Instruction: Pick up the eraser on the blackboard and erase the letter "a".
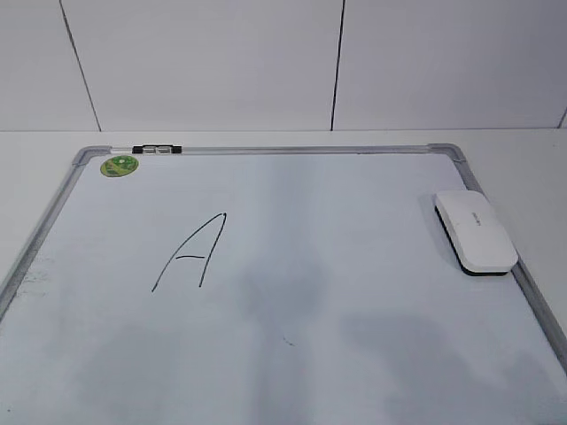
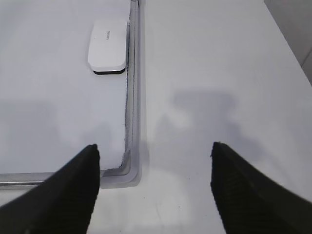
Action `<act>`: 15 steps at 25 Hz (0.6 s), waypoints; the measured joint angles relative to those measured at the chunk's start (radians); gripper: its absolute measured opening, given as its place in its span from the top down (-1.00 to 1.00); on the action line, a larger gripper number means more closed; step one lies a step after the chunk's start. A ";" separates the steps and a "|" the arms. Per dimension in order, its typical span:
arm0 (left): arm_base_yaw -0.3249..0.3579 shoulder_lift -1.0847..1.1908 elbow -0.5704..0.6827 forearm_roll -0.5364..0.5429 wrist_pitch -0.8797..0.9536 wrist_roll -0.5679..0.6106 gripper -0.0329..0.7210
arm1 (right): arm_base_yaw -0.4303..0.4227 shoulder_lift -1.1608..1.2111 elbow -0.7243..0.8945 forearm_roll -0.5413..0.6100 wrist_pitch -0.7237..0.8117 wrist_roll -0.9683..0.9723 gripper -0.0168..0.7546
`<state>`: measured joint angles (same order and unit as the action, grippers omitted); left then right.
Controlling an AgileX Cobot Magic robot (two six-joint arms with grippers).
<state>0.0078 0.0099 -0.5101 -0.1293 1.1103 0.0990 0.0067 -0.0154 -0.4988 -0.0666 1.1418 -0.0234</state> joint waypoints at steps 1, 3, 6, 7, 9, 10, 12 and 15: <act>0.003 0.000 0.000 0.000 0.000 0.000 -0.13 | 0.000 0.000 0.000 0.000 0.000 0.000 -0.44; 0.010 0.000 0.000 0.000 0.000 0.000 -0.13 | 0.000 -0.002 0.000 0.000 0.000 0.000 -0.44; 0.012 0.000 0.000 0.000 0.000 0.000 -0.13 | 0.000 -0.002 0.000 0.000 0.000 0.000 -0.44; 0.012 0.000 0.000 0.000 0.000 0.000 -0.13 | 0.000 -0.002 0.000 0.000 0.000 0.000 -0.44; 0.012 0.000 0.000 0.000 0.000 0.000 -0.11 | 0.000 -0.002 0.000 0.000 0.000 0.000 -0.44; 0.012 0.000 0.000 0.000 0.000 0.000 -0.10 | 0.000 -0.002 0.000 0.000 0.000 0.000 -0.44; 0.012 0.000 0.000 0.000 0.000 0.000 -0.08 | 0.000 -0.002 0.000 0.000 0.000 0.000 -0.44; 0.012 0.000 0.000 0.000 0.000 0.000 -0.08 | 0.000 -0.002 0.000 0.000 0.000 0.000 -0.44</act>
<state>0.0196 0.0099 -0.5101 -0.1293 1.1103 0.0990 0.0067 -0.0170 -0.4988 -0.0666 1.1418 -0.0234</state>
